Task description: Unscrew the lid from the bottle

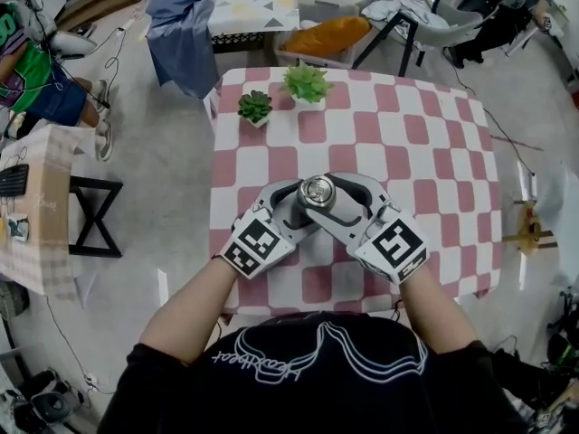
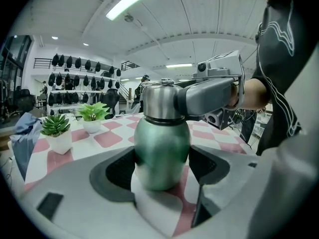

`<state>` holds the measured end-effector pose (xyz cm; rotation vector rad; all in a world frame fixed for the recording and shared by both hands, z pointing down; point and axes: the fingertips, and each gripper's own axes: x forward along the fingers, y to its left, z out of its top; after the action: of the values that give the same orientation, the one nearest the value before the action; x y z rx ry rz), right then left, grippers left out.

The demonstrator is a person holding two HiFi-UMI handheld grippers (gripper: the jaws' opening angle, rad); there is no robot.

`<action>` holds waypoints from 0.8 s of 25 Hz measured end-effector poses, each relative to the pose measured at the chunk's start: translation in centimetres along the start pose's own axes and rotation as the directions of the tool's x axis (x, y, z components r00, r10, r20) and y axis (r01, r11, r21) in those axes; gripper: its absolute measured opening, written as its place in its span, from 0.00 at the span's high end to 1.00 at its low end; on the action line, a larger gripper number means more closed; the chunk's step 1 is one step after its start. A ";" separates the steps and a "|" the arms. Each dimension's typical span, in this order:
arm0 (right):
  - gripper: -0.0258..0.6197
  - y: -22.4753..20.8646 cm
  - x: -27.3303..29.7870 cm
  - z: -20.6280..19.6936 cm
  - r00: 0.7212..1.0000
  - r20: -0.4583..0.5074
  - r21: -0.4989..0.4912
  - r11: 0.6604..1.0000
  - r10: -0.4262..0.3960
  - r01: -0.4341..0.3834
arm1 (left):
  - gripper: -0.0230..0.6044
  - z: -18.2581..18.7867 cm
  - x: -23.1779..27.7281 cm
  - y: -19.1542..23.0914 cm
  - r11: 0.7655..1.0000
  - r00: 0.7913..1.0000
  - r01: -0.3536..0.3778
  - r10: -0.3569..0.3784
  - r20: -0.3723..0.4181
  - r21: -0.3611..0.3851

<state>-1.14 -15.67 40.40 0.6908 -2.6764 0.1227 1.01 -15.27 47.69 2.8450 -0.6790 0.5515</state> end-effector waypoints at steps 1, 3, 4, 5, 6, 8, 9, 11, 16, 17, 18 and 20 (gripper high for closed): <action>0.57 0.1 0.0 0.1 1.000 0.010 -0.010 1.000 0.021 -0.020 | 0.42 0.0 0.0 0.0 1.000 1.000 0.000 0.000 0.001 0.000; 0.57 0.2 0.0 0.2 0.997 0.022 -0.032 0.997 0.070 -0.069 | 0.42 0.0 0.0 -0.1 1.000 1.000 0.001 -0.001 0.002 -0.001; 0.57 0.2 0.0 0.2 0.995 0.024 -0.044 0.994 0.098 -0.097 | 0.42 0.0 0.0 -0.1 1.000 1.000 0.002 -0.002 0.001 0.000; 0.57 0.3 0.0 0.2 0.992 0.023 -0.056 0.990 0.127 -0.126 | 0.42 0.0 0.0 -0.1 1.000 1.000 0.003 -0.003 0.000 0.001; 0.57 0.3 0.0 0.2 0.987 0.021 -0.068 0.986 0.157 -0.155 | 0.42 0.1 -0.1 -0.1 1.000 1.000 0.005 -0.005 -0.001 0.002; 0.57 0.5 0.0 0.2 0.976 0.013 -0.096 0.972 0.216 -0.214 | 0.42 0.0 -0.1 -0.1 1.000 1.000 0.011 -0.011 -0.005 0.006; 0.57 0.6 0.0 0.2 0.970 0.008 -0.111 0.964 0.244 -0.242 | 0.42 0.0 -0.2 -0.1 1.000 1.000 0.014 -0.014 -0.007 0.008; 0.57 0.7 0.0 0.2 0.955 -0.005 -0.137 0.945 0.298 -0.296 | 0.42 0.0 -0.2 -0.1 1.000 1.000 0.017 -0.017 -0.008 0.011; 0.57 0.9 -0.2 -0.1 0.902 -0.071 -0.199 0.880 0.425 -0.430 | 0.42 0.0 -0.1 -0.2 1.000 1.000 0.019 -0.019 -0.004 0.010; 0.57 0.9 -0.3 -0.1 0.890 -0.077 -0.207 0.866 0.449 -0.455 | 0.42 0.0 0.0 -0.3 1.000 1.000 0.018 -0.018 -0.003 0.012; 0.57 1.0 -0.4 -0.1 0.878 -0.083 -0.213 0.852 0.471 -0.477 | 0.42 0.0 0.0 -0.3 1.000 1.000 0.017 -0.017 -0.003 0.015; 0.57 0.9 -0.5 -0.1 0.855 -0.096 -0.224 0.826 0.510 -0.518 | 0.42 0.1 0.0 -0.3 1.000 1.000 0.015 -0.015 -0.004 0.021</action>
<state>-1.13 -14.66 40.35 -0.1240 -2.7122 -0.0564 1.22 -15.07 47.58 2.8653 -0.6550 0.5651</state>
